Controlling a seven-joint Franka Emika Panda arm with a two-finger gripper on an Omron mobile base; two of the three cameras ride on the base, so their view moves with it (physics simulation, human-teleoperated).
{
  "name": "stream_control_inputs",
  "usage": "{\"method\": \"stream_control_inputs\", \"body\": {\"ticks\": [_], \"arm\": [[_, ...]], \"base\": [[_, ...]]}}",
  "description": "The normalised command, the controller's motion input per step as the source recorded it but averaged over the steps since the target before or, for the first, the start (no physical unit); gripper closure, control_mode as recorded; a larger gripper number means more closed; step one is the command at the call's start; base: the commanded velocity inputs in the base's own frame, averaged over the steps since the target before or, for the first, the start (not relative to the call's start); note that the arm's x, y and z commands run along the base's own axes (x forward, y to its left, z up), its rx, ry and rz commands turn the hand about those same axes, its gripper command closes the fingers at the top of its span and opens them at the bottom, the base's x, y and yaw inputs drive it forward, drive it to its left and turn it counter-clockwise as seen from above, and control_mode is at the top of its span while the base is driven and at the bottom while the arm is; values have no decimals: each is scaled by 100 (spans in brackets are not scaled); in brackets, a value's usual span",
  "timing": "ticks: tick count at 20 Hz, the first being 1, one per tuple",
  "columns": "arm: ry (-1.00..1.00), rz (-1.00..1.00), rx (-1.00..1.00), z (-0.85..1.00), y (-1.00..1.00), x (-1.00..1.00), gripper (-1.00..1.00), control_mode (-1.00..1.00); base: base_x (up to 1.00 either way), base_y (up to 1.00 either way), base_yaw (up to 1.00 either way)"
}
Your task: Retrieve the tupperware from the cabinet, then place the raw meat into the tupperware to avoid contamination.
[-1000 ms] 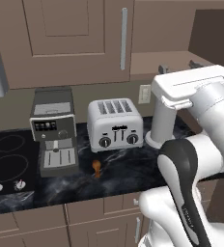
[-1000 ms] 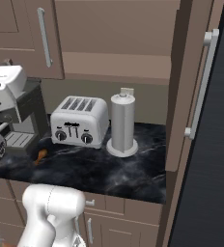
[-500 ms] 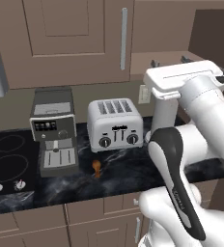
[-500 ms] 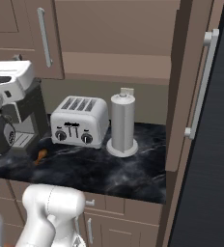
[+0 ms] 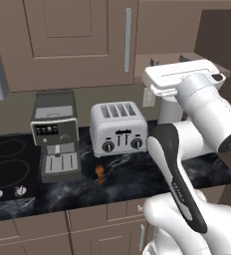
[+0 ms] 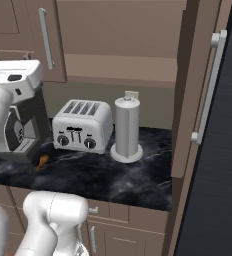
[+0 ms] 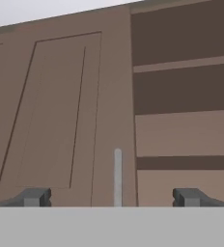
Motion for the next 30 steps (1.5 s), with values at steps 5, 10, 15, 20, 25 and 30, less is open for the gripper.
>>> {"method": "stream_control_inputs", "body": {"ticks": [5,10,15,20,25,30], "arm": [[0,0,0,-5,6,36,-100,-100],[0,0,0,-4,13,40,-100,-100],[0,0,0,0,13,39,-100,-100],[0,0,0,0,7,38,-100,-100],[0,-1,0,-1,0,36,-100,-100],[0,-1,0,-4,0,34,-100,-100]], "base": [[0,0,0],[0,0,0],[0,0,0],[0,0,0],[0,0,0],[0,0,0]]}}
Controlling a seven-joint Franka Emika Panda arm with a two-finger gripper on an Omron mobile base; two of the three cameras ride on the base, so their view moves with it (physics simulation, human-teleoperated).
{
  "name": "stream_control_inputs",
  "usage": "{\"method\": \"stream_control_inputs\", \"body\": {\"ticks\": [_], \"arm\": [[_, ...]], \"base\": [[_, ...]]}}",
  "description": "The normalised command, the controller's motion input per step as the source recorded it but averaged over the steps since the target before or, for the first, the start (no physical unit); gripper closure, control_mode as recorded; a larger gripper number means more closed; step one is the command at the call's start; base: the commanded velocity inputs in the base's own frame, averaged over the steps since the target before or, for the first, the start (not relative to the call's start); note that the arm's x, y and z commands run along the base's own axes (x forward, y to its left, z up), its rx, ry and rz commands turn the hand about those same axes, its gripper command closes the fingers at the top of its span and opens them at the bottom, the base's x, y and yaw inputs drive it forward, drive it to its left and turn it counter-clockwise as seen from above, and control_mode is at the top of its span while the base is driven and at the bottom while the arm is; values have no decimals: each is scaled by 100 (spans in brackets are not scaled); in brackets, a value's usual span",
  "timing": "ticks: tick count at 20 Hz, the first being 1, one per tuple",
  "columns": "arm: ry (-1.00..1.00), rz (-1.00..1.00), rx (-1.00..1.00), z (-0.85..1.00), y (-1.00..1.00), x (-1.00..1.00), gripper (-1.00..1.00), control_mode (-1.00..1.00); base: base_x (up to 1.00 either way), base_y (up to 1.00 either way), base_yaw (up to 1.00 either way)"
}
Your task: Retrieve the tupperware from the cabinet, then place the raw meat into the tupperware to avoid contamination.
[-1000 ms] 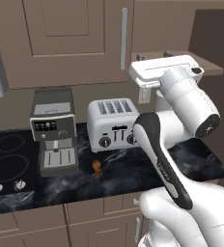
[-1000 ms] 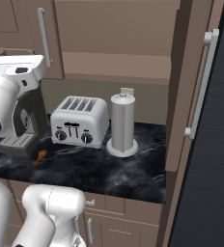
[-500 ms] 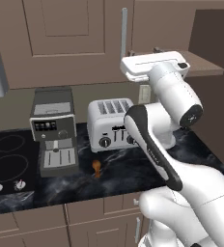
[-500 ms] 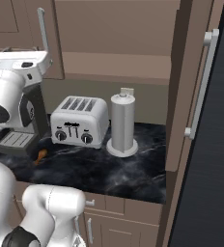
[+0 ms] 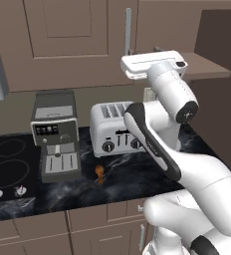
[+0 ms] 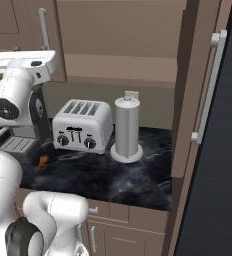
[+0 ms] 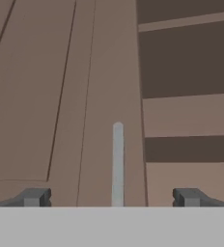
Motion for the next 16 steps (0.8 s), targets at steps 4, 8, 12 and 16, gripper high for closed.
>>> {"method": "stream_control_inputs", "body": {"ticks": [4,8,12,16], "arm": [[0,-1,0,-4,2,34,-100,-100],[0,-1,0,-4,7,31,-100,-100],[0,-1,0,-2,10,30,-100,-100],[0,-2,0,-1,12,29,-100,-100]], "base": [[0,0,0],[0,0,0],[0,0,0],[0,0,0]]}}
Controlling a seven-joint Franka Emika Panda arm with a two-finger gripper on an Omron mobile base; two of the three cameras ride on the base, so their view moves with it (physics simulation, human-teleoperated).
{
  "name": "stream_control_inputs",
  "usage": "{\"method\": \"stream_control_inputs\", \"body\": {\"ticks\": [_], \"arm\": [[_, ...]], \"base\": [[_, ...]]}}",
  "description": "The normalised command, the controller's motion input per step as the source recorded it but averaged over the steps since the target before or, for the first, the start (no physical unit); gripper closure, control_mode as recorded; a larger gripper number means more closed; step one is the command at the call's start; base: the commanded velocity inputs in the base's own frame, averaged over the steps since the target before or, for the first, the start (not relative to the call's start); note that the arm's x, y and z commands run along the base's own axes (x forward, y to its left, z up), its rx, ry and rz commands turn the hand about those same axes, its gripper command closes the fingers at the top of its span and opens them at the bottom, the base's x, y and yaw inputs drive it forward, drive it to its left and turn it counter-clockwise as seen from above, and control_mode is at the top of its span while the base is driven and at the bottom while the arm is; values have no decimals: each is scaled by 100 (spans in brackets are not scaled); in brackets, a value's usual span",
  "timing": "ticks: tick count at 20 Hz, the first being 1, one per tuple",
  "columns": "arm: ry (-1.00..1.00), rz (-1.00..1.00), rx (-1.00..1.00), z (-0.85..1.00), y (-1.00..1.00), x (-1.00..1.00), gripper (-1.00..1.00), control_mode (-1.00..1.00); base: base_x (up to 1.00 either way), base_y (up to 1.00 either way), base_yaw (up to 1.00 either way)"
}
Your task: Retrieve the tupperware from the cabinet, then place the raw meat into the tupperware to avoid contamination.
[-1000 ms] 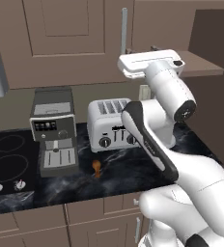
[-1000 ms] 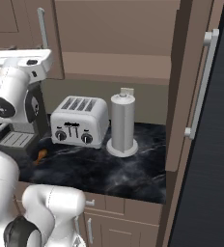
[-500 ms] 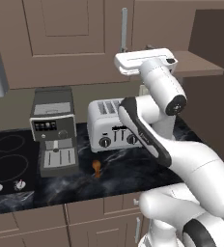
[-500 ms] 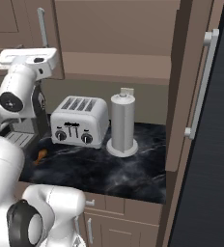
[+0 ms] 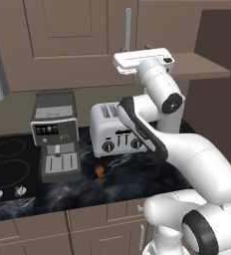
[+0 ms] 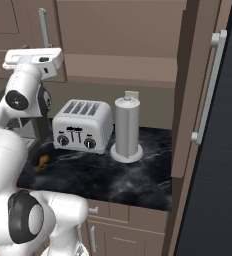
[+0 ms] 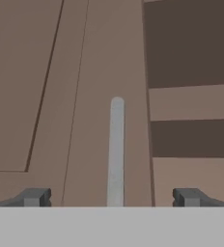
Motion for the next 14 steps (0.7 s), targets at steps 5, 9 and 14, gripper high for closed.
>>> {"method": "stream_control_inputs", "body": {"ticks": [5,9,14], "arm": [[1,-2,0,0,12,29,-100,-100],[1,-2,0,0,6,30,-100,-100],[1,0,0,-1,1,29,-100,-100]], "base": [[0,0,0],[0,0,0],[0,0,0]]}}
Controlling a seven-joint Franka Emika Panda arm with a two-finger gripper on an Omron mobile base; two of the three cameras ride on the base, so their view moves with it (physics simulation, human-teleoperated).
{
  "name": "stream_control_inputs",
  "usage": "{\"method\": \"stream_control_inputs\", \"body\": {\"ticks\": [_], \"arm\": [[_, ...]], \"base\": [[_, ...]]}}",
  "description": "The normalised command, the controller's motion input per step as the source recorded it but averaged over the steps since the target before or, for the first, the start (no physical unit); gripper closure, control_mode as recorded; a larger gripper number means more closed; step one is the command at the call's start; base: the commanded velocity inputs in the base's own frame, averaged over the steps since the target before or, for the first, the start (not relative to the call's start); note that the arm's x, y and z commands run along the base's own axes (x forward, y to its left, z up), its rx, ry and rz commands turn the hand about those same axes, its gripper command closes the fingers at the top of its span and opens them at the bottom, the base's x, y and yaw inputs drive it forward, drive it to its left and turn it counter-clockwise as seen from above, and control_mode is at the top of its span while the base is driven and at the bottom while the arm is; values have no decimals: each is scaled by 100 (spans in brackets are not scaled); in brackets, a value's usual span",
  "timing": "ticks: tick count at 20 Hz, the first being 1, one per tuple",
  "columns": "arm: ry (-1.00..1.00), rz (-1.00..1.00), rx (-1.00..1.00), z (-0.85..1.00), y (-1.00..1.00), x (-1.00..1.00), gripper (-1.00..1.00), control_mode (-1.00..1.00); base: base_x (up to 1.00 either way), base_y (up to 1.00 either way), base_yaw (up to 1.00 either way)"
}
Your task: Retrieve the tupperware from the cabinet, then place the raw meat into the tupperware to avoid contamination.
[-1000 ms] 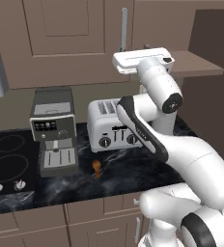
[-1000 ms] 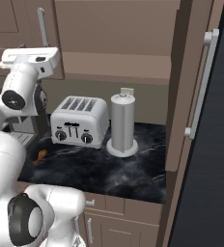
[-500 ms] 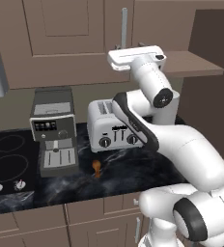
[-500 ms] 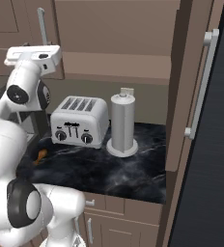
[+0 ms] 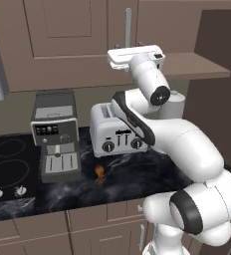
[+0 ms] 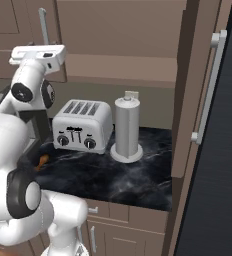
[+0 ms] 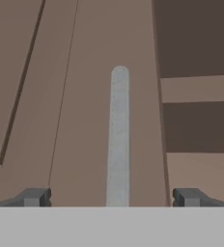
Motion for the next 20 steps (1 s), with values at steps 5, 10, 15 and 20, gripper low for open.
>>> {"method": "stream_control_inputs", "body": {"ticks": [5,10,15,20], "arm": [[1,0,0,-4,4,30,-100,-100],[1,0,0,-4,4,31,-100,-100],[2,0,0,-5,5,32,-100,-100],[3,-1,0,-6,11,32,100,-100]], "base": [[0,0,0],[0,0,0],[0,0,0],[0,0,0]]}}
